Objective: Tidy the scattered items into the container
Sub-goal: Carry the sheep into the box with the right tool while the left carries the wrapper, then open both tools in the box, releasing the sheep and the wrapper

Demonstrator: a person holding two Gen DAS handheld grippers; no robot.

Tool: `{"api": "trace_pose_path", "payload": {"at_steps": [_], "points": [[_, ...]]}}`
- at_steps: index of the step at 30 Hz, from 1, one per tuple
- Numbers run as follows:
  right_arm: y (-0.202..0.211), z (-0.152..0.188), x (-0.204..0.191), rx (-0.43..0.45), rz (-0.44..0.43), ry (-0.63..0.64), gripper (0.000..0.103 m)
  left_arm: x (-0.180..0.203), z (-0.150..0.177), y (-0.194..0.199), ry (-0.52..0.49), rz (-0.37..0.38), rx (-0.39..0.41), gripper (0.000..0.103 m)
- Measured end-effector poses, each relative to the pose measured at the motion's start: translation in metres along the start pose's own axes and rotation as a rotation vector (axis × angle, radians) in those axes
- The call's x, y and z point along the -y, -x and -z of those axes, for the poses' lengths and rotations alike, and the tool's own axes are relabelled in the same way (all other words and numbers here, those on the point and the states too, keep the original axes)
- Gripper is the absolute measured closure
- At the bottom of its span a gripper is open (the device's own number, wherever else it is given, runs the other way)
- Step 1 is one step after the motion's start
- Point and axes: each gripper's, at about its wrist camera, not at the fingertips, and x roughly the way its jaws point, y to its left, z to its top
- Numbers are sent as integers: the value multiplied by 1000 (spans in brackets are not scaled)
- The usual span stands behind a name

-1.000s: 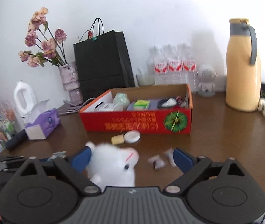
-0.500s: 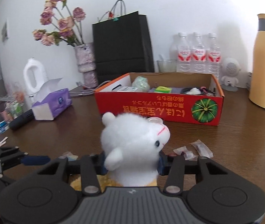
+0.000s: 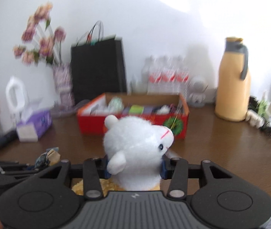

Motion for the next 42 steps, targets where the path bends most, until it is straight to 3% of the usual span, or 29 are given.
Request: {"api": "trace_pose_path", "payload": {"at_steps": [3, 6, 10, 13, 19, 25, 30, 33, 36, 38, 40, 42], "points": [[-6, -42, 9, 71, 41, -22, 59, 0, -51, -4, 9, -6, 92, 91], [-36, -96, 27, 103, 52, -71, 59, 0, -105, -29, 13, -4, 120, 90], [-115, -147, 54, 5, 104, -98, 59, -1, -155, -87, 33, -15, 23, 90], [-173, -153, 65, -83, 155, -126, 59, 2, -172, -120, 30, -32, -11, 90], [-261, -122, 61, -168, 257, -161, 59, 4, -167, -176, 49, -10, -85, 90], [-302, -82, 51, -205, 368, -64, 59, -5, -134, -219, 53, 1, -181, 90], [-299, -60, 39, -180, 408, 4, 56, -13, -117, -231, 52, 9, -226, 89], [-298, -55, 42, -189, 428, -8, 41, -20, -116, -230, 49, 4, -231, 88], [-292, -64, 55, -209, 375, -79, 38, -24, -122, -226, 45, 6, -234, 87], [-285, -77, 64, -219, 335, -139, 33, -26, -127, -223, 35, 4, -231, 82], [-274, -95, 72, -212, 293, -189, 20, -28, -133, -221, 21, 7, -231, 68], [-260, -114, 77, -178, 273, -201, 17, -28, -137, -219, -3, 14, -241, 59]]}}
